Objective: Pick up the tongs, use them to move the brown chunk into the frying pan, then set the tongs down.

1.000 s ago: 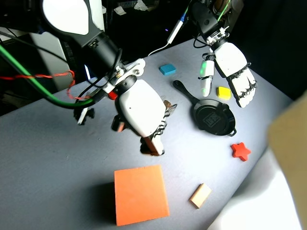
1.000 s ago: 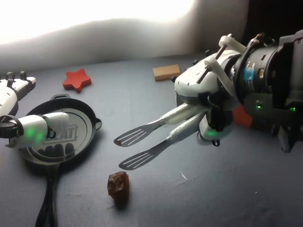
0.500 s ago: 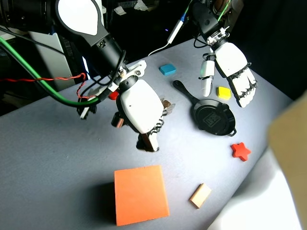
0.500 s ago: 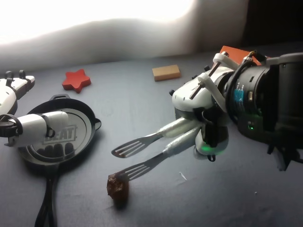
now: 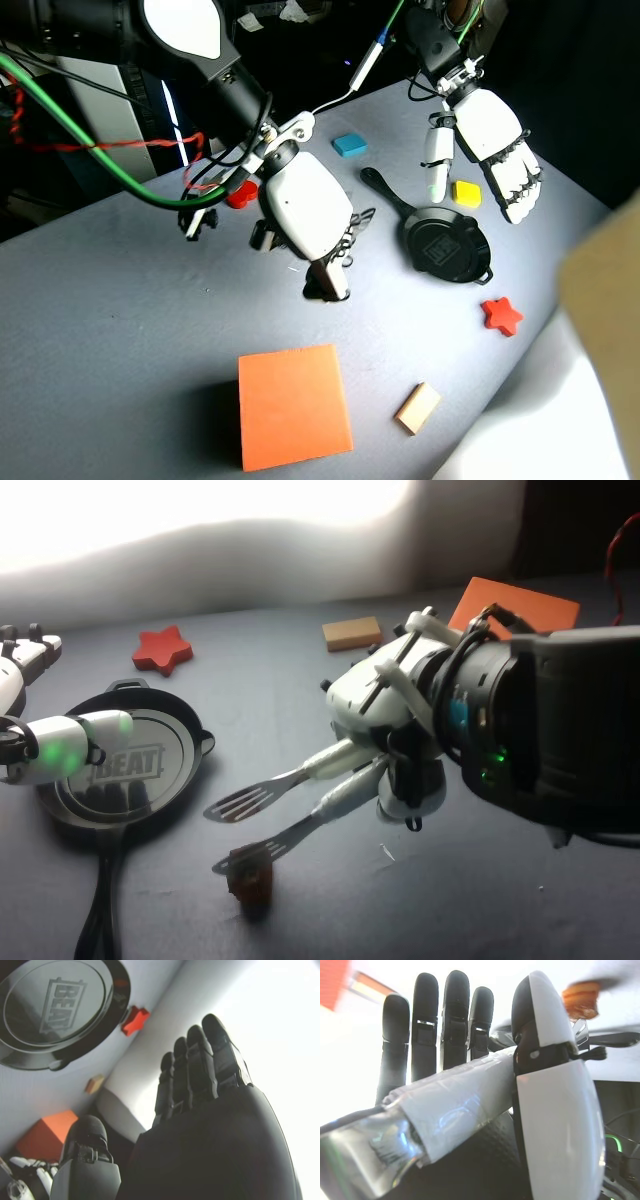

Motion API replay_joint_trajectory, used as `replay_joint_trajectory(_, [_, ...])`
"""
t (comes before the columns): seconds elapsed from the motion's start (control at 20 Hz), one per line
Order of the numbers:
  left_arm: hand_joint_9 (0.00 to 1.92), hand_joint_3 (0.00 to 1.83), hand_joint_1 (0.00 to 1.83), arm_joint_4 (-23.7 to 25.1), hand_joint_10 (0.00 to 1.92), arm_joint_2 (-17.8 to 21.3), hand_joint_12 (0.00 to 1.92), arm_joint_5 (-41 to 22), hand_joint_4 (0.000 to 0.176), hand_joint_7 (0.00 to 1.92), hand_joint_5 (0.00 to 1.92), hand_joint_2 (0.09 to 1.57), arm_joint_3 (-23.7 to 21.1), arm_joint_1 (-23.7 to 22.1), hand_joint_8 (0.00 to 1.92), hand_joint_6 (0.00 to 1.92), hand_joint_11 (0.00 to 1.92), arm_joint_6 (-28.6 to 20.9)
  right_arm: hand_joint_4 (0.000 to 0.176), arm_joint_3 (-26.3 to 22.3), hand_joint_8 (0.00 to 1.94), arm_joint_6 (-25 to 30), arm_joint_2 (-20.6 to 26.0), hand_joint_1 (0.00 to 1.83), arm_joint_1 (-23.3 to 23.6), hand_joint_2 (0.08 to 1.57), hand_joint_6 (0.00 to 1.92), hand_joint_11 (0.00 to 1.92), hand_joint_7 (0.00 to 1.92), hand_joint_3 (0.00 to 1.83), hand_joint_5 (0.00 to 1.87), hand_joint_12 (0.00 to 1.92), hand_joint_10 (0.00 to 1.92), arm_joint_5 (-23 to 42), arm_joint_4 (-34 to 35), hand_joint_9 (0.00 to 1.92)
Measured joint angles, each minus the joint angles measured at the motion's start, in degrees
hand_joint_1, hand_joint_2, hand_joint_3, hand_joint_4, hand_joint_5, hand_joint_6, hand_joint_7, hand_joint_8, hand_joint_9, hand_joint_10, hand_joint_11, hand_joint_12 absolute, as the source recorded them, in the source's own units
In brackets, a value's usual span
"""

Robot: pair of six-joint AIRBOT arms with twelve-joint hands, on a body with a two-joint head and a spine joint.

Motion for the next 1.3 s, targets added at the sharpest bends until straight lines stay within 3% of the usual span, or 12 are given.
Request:
replay_joint_trajectory(0.1, [0.19,0.00,0.00,-0.26,0.01,0.00,0.58,0.11,0.000,0.18,0.12,1.14,0.00,0.04,0.00,0.00,0.00,0.00,0.000,0.02,0.01,0.00,-0.26,1.08,-0.24,1.13,0.46,0.31,0.98,0.00,0.75,1.55,0.68,-0.31,0.20,0.66])
replay_joint_trajectory(0.45, [0.16,0.00,0.00,-0.17,0.00,0.00,0.51,0.07,0.000,0.16,0.11,1.11,-0.02,0.04,0.00,0.00,0.00,0.00,0.000,0.00,0.00,0.22,-1.81,1.09,-1.05,1.14,0.45,0.28,0.96,0.00,0.73,1.58,0.71,-0.31,-1.25,0.64])
replay_joint_trajectory(1.3, [0.17,0.00,0.00,-0.22,0.00,0.00,0.56,0.04,0.000,0.17,0.10,1.13,-0.15,-0.02,0.00,0.00,0.00,0.02,0.000,0.85,0.00,1.40,-2.05,1.07,-3.02,1.15,0.49,0.26,0.93,0.00,0.68,1.57,0.73,-0.31,-2.73,0.60])
